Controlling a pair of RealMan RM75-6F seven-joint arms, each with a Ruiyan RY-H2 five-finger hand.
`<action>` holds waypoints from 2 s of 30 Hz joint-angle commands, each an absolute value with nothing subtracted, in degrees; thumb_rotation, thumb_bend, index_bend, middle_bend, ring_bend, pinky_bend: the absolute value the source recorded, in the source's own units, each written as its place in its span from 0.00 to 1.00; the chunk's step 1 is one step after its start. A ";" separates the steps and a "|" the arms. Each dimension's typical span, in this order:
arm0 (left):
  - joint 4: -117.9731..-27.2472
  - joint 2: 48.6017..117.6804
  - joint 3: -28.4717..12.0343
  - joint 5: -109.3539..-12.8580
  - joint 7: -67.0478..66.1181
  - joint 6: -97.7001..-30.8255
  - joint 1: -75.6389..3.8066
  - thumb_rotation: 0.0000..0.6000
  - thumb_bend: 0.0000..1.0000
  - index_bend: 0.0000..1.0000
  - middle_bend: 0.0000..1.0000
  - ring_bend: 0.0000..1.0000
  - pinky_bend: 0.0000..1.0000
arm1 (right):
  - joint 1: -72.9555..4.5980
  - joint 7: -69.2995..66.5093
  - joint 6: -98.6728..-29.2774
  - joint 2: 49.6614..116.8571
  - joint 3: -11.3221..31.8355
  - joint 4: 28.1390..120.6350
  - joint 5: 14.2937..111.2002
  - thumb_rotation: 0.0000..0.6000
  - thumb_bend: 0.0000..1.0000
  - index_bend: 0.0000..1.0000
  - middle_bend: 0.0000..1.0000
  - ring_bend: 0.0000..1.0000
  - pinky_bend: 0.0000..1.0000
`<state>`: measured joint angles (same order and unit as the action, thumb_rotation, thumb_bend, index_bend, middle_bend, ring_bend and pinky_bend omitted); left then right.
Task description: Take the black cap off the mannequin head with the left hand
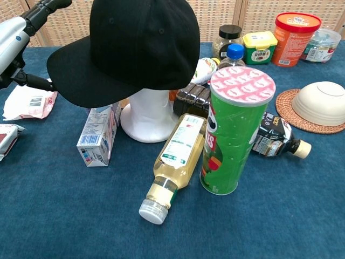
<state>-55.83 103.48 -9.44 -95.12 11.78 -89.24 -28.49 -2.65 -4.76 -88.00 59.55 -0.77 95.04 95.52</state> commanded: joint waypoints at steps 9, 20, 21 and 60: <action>-52.30 105.20 -8.75 -95.21 14.55 -91.87 -28.80 1.00 0.37 0.16 0.05 0.00 0.02 | -2.62 -5.08 -88.23 59.57 -1.06 94.90 96.10 1.00 0.12 0.17 0.00 0.00 0.00; -45.98 107.96 -9.37 -94.75 17.68 -96.26 -28.76 1.00 0.43 0.59 0.39 0.28 0.41 | -2.65 -5.07 -88.19 59.58 -1.24 94.91 96.32 1.00 0.12 0.17 0.00 0.00 0.00; -45.20 108.41 -9.62 -94.72 17.71 -96.78 -29.02 1.00 0.43 0.59 0.39 0.30 0.42 | -2.65 -5.13 -88.20 59.56 -1.27 94.94 96.36 1.00 0.12 0.17 0.00 0.00 0.00; -49.45 108.07 -19.61 -93.48 9.00 -100.50 -43.95 1.00 0.45 0.82 0.60 0.47 0.59 | -2.78 -6.17 -88.10 59.40 -1.18 94.60 95.81 1.00 0.12 0.17 0.00 0.00 0.00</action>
<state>-48.97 108.22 -19.06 -93.84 9.40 -101.02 -43.34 -2.77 -6.17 -88.12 59.40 -1.19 94.60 95.82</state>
